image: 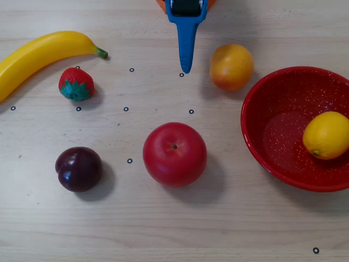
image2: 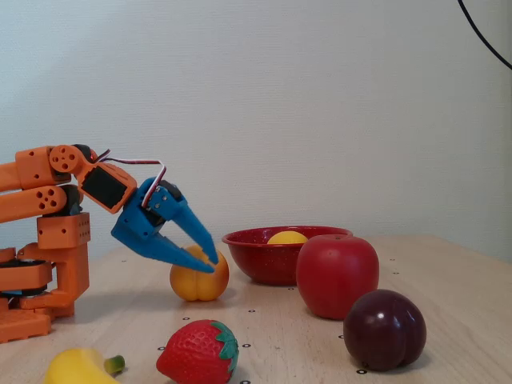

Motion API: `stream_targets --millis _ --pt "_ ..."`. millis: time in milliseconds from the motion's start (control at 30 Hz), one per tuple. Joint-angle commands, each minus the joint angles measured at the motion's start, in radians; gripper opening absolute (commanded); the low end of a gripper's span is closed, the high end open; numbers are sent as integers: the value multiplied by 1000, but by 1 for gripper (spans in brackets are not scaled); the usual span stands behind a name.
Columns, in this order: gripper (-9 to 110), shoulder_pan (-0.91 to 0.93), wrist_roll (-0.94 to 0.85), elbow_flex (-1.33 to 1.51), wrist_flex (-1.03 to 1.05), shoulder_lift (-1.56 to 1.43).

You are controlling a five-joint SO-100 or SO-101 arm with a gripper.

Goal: Put the lemon in the red bowl.

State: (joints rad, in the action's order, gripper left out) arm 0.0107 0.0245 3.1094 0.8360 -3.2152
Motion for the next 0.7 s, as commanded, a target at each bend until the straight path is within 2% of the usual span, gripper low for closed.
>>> stream_targets --millis 0,667 --pt "0 2 -40 11 20 -17" --pt "0 5 -48 9 44 -15"
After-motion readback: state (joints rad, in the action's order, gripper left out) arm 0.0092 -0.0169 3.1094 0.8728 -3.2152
